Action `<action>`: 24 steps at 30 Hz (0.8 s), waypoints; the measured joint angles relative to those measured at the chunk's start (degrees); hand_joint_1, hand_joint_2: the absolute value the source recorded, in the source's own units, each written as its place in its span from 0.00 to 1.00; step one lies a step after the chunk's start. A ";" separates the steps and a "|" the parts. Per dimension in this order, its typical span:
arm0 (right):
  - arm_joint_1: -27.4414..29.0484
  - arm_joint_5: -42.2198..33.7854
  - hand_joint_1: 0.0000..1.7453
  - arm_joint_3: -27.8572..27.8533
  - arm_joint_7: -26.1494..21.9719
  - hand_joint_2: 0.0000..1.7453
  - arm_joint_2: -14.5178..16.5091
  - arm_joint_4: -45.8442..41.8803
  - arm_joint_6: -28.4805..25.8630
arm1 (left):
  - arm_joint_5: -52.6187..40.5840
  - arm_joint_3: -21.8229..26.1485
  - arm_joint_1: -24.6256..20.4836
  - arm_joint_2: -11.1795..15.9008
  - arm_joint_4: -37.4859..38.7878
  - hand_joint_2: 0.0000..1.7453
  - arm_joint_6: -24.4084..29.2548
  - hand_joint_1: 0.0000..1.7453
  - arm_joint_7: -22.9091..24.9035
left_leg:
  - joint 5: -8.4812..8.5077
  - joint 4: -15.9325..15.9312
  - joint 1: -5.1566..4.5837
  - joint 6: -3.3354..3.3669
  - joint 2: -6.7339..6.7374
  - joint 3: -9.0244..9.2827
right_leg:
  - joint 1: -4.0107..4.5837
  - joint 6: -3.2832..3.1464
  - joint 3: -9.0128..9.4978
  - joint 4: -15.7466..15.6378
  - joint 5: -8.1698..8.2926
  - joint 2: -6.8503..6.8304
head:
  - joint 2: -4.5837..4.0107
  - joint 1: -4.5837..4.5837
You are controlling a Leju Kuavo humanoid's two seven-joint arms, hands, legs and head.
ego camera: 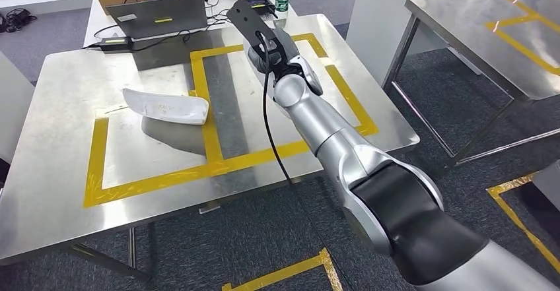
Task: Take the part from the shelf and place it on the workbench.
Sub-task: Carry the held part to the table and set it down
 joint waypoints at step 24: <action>1.89 0.01 1.00 0.00 0.78 1.00 -2.41 0.02 -0.94 | -1.73 -0.16 -0.27 -0.41 0.00 1.00 -0.36 0.00 0.21 | 2.01 3.41 -0.82 -1.54 -1.21 -4.73 | -0.07 -2.16 6.54 -6.24 -0.54 1.30 | 0.00 -0.54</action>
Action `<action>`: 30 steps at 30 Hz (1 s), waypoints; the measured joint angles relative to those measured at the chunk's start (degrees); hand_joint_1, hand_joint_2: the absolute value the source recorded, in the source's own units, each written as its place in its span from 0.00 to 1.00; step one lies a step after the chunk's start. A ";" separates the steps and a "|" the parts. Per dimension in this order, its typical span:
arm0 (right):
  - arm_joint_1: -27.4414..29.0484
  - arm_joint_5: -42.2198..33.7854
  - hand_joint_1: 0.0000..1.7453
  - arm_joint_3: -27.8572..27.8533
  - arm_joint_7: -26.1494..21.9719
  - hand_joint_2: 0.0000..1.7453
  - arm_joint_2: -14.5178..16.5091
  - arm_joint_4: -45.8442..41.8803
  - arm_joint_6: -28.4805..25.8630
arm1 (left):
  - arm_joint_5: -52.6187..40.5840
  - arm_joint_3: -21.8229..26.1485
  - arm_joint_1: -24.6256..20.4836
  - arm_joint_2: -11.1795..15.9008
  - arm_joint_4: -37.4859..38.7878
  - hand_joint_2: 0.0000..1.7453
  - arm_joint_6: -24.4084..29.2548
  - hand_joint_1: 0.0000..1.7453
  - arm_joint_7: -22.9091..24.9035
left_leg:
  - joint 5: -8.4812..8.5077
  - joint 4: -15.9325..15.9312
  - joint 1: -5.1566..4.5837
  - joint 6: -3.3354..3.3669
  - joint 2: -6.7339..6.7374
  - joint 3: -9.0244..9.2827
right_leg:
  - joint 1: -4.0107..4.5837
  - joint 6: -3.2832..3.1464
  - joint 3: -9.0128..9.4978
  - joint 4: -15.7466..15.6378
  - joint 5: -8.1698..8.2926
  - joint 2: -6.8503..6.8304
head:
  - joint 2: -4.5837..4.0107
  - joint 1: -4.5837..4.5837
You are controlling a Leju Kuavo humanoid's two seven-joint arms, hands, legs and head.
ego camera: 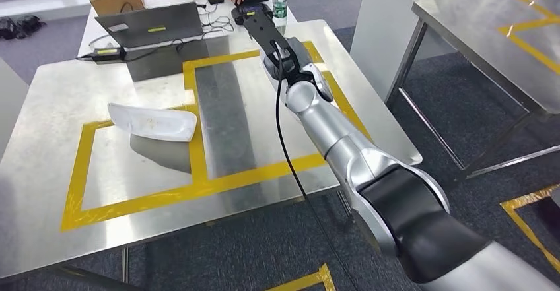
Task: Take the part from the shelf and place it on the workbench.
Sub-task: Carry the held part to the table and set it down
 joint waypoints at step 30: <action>0.90 0.90 0.00 0.00 0.86 0.00 -1.00 0.05 0.22 | -0.87 -0.99 0.27 -0.45 -0.09 0.00 -0.18 0.00 0.97 | -5.32 -2.48 0.27 -0.65 -0.64 6.46 | 0.35 -0.31 -6.64 -0.54 6.56 0.02 | 0.00 0.01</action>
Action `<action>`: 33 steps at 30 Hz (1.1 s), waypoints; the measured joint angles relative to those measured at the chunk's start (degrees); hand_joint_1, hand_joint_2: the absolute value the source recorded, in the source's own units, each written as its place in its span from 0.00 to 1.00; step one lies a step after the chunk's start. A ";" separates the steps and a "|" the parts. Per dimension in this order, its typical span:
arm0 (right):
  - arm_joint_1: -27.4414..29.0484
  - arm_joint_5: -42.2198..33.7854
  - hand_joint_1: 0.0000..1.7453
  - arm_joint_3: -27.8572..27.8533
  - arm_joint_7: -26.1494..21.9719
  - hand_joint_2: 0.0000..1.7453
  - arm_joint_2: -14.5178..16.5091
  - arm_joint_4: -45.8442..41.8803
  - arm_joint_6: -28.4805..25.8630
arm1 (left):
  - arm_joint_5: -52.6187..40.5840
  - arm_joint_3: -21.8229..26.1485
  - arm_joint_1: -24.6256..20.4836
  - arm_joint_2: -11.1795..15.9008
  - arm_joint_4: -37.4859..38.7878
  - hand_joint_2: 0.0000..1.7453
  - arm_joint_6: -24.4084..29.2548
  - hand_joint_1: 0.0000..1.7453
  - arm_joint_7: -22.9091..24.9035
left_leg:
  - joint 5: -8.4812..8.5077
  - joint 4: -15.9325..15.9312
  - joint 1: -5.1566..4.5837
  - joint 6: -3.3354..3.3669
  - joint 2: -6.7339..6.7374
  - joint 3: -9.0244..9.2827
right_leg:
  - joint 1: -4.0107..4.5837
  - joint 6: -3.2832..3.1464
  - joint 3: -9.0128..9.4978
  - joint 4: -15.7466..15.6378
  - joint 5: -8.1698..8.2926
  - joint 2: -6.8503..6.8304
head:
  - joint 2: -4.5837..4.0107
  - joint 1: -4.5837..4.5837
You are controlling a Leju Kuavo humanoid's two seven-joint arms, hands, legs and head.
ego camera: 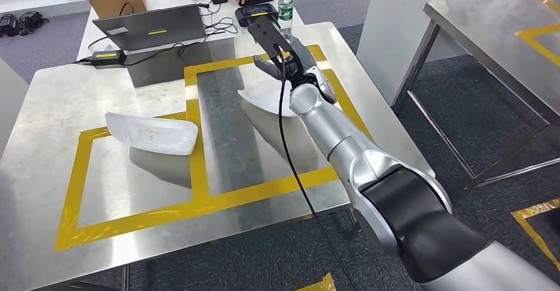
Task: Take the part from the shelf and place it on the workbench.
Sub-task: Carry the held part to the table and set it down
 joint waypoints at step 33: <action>8.61 -49.62 0.00 -17.41 -25.48 0.00 -2.21 -28.43 28.20 | 4.83 1.64 2.21 -0.54 0.07 0.00 3.68 0.00 -1.62 | -5.95 5.93 0.35 0.01 0.64 1.49 | -1.40 0.58 -3.40 2.62 1.64 -0.21 | 0.00 0.20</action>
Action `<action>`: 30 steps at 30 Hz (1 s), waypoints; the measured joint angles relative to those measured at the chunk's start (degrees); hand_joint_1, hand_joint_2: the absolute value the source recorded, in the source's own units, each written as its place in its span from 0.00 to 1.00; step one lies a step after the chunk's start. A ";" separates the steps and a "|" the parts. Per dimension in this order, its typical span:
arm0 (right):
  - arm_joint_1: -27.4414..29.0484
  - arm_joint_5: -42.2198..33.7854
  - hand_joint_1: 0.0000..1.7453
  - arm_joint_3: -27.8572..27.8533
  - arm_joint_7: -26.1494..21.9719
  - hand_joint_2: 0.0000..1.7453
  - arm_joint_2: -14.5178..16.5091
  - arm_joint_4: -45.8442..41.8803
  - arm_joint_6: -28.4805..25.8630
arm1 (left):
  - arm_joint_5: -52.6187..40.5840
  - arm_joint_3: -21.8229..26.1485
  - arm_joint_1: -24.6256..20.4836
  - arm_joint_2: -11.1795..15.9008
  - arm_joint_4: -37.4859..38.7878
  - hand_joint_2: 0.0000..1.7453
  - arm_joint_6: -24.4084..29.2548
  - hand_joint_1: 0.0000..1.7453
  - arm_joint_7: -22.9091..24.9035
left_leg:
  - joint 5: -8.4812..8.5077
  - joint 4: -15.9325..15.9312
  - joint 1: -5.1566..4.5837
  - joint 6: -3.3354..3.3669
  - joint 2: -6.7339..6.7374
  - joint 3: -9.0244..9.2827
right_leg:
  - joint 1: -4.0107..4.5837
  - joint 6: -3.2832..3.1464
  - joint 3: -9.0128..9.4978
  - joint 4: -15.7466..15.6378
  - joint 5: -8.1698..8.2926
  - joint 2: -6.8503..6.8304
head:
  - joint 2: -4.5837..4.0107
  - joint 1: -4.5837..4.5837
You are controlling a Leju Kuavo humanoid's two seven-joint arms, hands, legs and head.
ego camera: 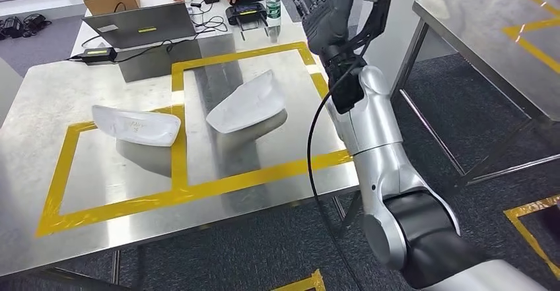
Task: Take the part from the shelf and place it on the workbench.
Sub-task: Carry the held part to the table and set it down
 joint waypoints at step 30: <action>23.37 -3.20 0.00 0.21 -2.12 0.00 -3.87 -42.71 -3.51 | -0.81 1.24 1.11 -0.58 -0.12 0.00 0.80 0.00 0.34 | 3.29 6.67 -0.04 -1.22 0.09 -4.62 | 0.11 -0.16 2.45 -2.08 -0.85 -0.37 | 0.00 -0.14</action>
